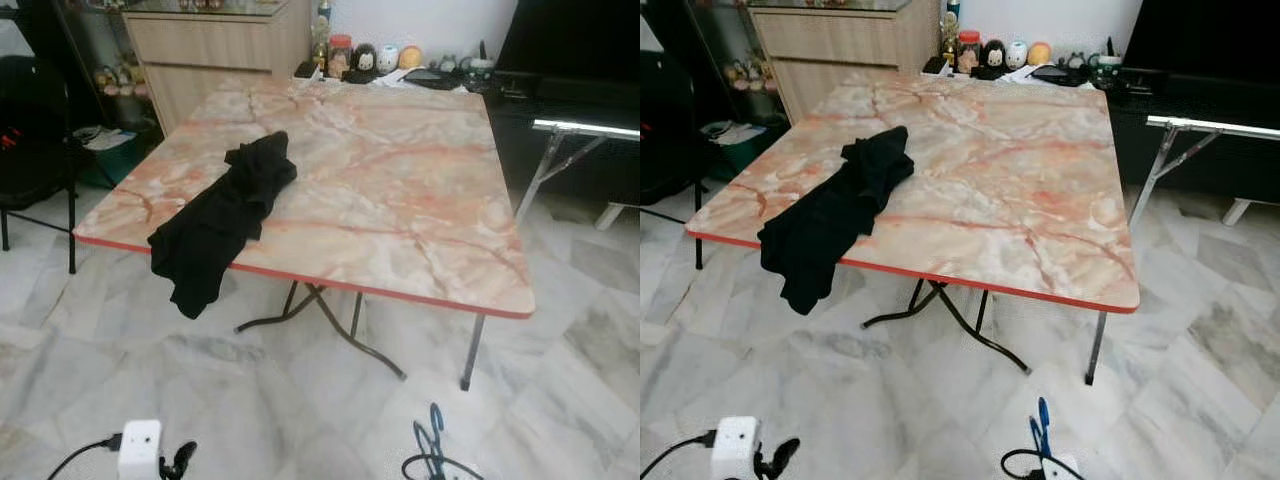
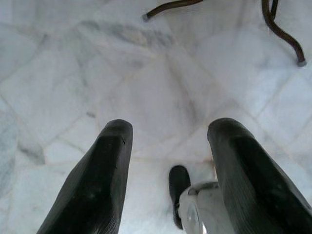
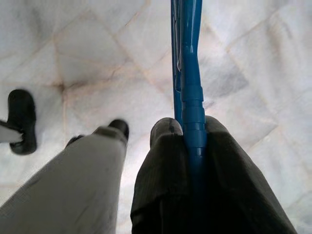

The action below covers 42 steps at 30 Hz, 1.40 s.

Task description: Hang hanger

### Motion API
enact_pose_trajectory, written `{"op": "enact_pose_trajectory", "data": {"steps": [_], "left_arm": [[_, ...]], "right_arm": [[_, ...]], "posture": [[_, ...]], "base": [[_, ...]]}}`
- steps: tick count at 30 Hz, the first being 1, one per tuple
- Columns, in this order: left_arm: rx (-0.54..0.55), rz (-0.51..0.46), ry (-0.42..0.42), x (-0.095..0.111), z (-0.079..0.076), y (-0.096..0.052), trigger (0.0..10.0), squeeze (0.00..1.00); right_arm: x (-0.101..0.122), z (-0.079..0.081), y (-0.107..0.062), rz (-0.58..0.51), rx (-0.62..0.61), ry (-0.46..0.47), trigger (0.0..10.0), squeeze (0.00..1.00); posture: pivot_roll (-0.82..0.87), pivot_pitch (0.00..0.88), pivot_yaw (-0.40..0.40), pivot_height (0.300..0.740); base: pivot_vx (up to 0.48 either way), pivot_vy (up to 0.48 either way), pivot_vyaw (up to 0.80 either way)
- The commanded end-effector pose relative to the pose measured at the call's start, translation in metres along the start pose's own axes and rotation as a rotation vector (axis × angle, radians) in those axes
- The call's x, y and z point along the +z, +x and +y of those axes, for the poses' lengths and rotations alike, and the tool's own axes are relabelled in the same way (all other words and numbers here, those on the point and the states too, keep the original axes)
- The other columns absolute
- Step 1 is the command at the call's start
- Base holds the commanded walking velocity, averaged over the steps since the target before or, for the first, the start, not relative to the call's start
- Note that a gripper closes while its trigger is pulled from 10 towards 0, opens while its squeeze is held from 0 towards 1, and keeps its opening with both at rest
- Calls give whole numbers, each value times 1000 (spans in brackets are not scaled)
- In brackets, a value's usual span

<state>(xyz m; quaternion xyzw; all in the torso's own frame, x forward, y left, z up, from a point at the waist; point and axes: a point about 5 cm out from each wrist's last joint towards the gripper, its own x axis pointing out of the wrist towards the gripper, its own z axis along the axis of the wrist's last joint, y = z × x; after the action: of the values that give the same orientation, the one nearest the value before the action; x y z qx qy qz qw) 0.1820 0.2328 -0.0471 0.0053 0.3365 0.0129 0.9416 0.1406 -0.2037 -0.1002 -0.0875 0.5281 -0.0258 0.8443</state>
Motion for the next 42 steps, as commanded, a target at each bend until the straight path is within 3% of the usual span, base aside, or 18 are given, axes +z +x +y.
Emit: {"op": "enact_pose_trajectory", "data": {"steps": [1, 7, 16, 42], "left_arm": [[5, 69, 21, -10, -3, 6, 10000, 0], [54, 206, -15, -37, -5, 5, 10000, 0], [72, 229, -82, -54, -6, -2, 10000, 0], [83, 262, -107, -69, -5, -10, 10000, 0]], "right_arm": [[3, 0, 0, -13, -6, 18, 10000, 0], [8, 3, 1, -21, -9, 74, 10000, 0], [5, 7, 1, -8, -4, 85, 10000, 0], [3, 7, 0, -6, -19, 107, 10000, 0]], "posture": [[50, 16, -8, 740], [27, 33, -1, 740], [35, 59, -6, 740], [37, 70, -1, 740]], "base": [[0, 0, 0], [0, 0, 0], [-54, 0, 0], [-333, 0, 0]]}}
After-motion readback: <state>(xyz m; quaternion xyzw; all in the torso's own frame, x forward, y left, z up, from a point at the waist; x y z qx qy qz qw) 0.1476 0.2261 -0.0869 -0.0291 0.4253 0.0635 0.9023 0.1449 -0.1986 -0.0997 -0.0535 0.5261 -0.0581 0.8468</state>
